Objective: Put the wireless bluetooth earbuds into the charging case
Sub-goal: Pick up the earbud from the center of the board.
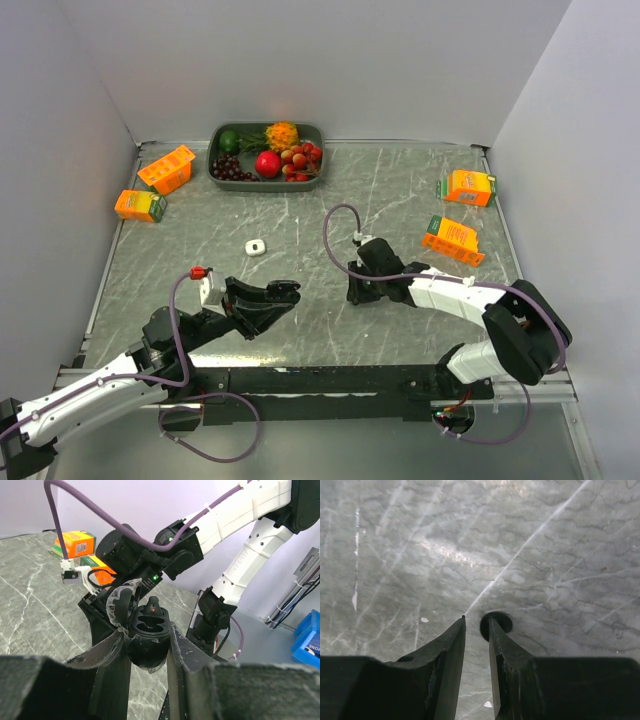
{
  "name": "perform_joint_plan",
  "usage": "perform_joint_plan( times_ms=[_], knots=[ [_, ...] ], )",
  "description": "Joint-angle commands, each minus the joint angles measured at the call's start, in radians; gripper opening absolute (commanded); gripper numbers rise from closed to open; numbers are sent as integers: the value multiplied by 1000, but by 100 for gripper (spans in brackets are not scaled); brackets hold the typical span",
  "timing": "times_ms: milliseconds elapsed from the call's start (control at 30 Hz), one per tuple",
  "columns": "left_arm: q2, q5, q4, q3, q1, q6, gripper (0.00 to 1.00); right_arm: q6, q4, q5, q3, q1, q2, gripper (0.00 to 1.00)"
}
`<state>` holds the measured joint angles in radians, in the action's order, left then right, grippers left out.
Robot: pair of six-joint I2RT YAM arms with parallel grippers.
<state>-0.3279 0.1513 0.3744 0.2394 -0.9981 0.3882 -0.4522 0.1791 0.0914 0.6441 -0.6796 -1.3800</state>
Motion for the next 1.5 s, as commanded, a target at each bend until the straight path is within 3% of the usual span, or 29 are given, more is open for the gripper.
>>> perform_joint_plan(
  times_ms=[0,300,700,1100,1467],
  knots=[
    [4,-16,21,6,-8,8,1,-8,-24,-13,-21,11,-14,33],
    [1,-21,17,9,-11,8,1,-11,-15,-25,-44,14,6,34],
    [-3,-24,17,11,-14,6,1,-16,42,-62,-29,14,-14,42],
    [0,-30,6,15,-20,6,1,-55,134,-116,17,12,-77,31],
    [4,-25,12,17,-24,3,1,-94,198,-142,6,9,-36,39]
  ],
)
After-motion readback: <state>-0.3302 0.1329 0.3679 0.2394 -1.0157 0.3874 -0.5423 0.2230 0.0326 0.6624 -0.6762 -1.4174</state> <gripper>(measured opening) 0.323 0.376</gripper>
